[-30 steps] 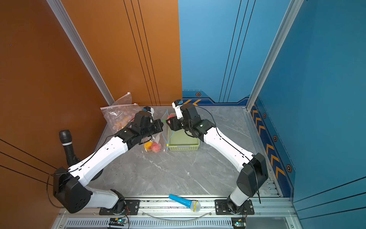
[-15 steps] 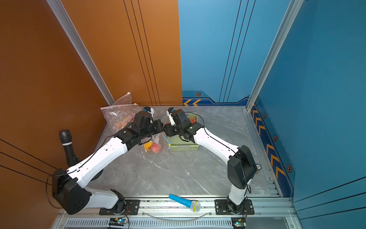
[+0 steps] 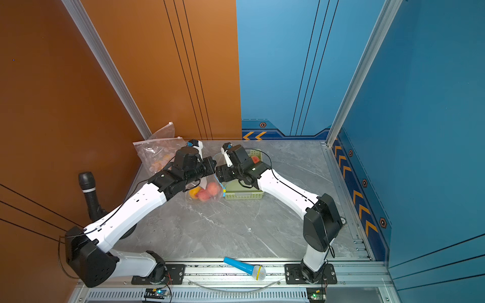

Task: Place the peach in a zip-top bag and seal the zipper
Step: Place the peach in the zipper food storage bag, then pick up the peach from the basket.

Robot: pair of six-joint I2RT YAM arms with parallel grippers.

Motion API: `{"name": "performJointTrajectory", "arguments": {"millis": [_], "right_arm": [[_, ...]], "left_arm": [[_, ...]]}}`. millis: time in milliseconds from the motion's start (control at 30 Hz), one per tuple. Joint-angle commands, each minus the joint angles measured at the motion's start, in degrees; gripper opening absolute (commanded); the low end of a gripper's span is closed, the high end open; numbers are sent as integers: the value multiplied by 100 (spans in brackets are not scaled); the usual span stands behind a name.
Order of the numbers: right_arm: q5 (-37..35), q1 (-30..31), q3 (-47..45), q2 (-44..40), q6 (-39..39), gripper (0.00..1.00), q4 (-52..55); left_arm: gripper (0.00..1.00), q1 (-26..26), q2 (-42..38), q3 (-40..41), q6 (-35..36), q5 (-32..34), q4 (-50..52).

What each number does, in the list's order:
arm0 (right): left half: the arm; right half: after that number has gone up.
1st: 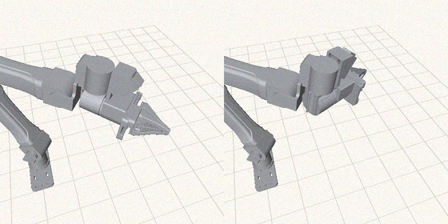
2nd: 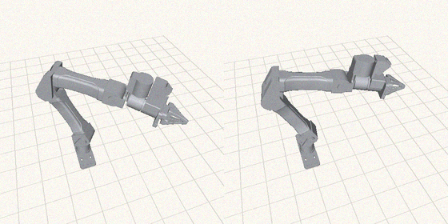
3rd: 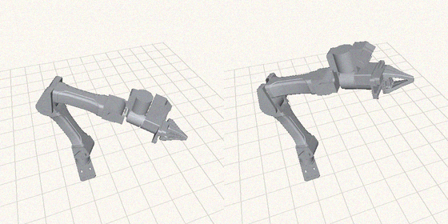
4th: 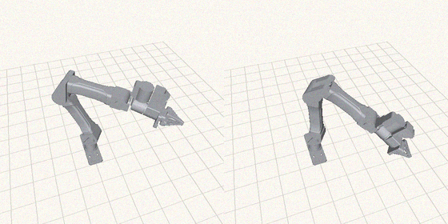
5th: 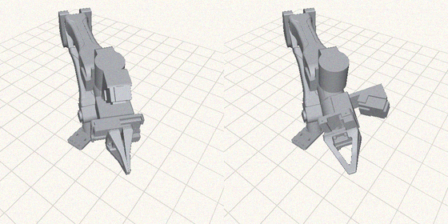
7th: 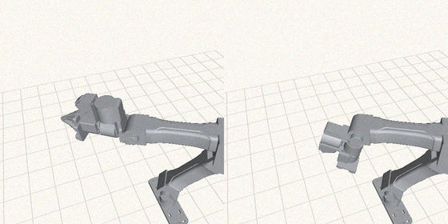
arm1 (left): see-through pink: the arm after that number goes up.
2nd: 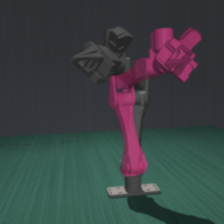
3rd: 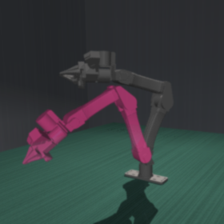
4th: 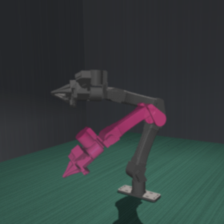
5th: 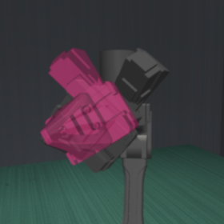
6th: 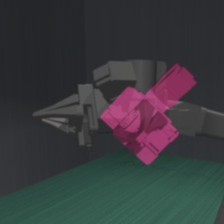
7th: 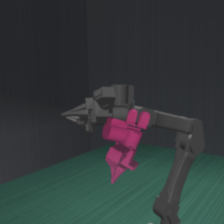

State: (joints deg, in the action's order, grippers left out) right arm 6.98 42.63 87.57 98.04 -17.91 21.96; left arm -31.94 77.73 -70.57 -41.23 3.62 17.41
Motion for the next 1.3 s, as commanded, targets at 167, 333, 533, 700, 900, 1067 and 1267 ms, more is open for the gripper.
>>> {"name": "performJointTrajectory", "arguments": {"millis": [167, 333, 533, 700, 900, 1067, 1267], "right_arm": [[95, -406, -180, -716, -122, 74, -72], [-225, -742, -228, -853, -185, 71, 28], [-930, -1129, 210, -328, 61, 69, 651], [-1439, -1315, 964, 610, 464, 68, 1180], [-1753, -1409, 1897, 1651, 791, 71, 1411], [-1946, -1459, 2525, 2528, 967, 72, 1587], [-2136, -1510, 2976, 3218, 1108, 75, 1663]], "left_arm": [[0, -16, 6, -104, -36, 31, -80], [0, -11, -38, -17, -34, 57, -84], [0, 4, -83, 69, -61, 51, -99], [0, 14, -109, 109, -76, 41, -114], [0, 22, -127, 135, -71, 34, -106], [0, 27, -109, 141, -74, -19, -96], [0, 22, -92, 148, -78, -43, -94]]}}
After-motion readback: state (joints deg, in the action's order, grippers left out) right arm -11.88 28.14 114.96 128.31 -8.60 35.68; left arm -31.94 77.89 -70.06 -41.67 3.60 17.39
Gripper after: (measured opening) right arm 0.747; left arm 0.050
